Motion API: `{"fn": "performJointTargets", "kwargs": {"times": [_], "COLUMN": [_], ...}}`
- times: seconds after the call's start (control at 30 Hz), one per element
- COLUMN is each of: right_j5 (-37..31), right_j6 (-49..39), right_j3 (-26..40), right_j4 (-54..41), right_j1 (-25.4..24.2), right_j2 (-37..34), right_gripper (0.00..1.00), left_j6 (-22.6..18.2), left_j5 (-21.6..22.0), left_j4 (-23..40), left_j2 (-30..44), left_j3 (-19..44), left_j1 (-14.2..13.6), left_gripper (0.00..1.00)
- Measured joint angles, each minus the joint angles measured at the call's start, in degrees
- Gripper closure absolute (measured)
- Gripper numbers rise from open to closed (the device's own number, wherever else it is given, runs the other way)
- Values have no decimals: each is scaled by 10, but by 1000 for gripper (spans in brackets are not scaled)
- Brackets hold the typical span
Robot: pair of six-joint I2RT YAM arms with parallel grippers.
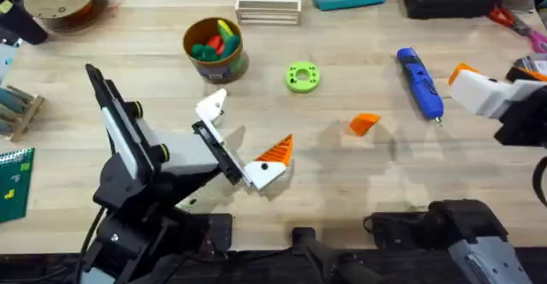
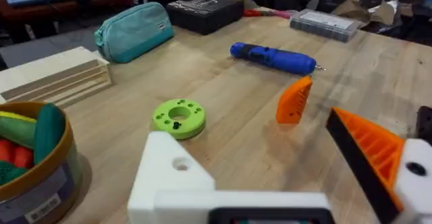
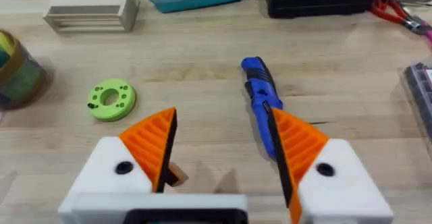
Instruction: Pick up the gripper from the table and insert it into the empty holder that is missing its gripper. Then pick up a screw, insert it into the mounting hole, and use the screwdriver to tighten it. Finally, clean up the table by picking up the vegetable and placing it into the bucket.
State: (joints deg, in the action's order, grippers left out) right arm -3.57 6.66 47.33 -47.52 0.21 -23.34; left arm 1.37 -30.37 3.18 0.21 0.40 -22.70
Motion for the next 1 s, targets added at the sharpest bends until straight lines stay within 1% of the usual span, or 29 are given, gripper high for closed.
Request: {"fn": "performJointTargets", "kwargs": {"times": [0.17, 0.2, 0.23, 0.3, 0.4, 0.43, 0.6, 0.63, 0.67, 0.73, 0.83, 0.87, 0.97, 1.0], "right_j5": [40, 68, 94, 97, 96, 92, 111, 120, 120, 106, 89, 74, 72, 72], "right_j6": [6, -1, -47, -74, -107, -127, -142, -147, -149, -150, -153, -155, -155, -154], "right_j3": [1, 7, 66, 96, 127, 137, 137, 137, 136, 126, 106, 82, 77, 77], "right_j4": [-36, -45, -108, -137, -137, -137, -150, -165, -164, -151, -126, -110, -109, -107], "right_j1": [0, 1, 32, 55, 86, 104, 115, 135, 161, 176, 185, 185, 185, 185], "right_j2": [-9, -56, -213, -271, -334, -382, -466, -508, -528, -528, -528, -528, -528, -528], "right_gripper": [210, 210, 210, 210, 210, 210, 207, 207, 207, 207, 207, 208, 211, 227], "left_j6": [0, 0, 0, 0, 0, 0, 0, 0, 0, 0, 0, 0, 0, 0], "left_j5": [0, 0, 0, 0, 0, 0, 0, 0, 0, 0, 0, 0, 1, 1], "left_j4": [0, 0, 0, 0, 0, 0, 0, 0, 0, 0, 0, 0, 0, 0], "left_j2": [0, 0, 0, 0, 0, 0, 0, 0, 0, 0, 0, 0, 0, 0], "left_j3": [0, 0, 0, 0, 0, 0, 0, 0, 0, 0, 0, 0, 0, 0], "left_j1": [0, 0, 0, 0, 0, 0, 0, 0, 0, 0, 0, 0, 0, 0], "left_gripper": [14, 14, 14, 14, 14, 14, 14, 14, 14, 14, 14, 14, 14, 14]}}
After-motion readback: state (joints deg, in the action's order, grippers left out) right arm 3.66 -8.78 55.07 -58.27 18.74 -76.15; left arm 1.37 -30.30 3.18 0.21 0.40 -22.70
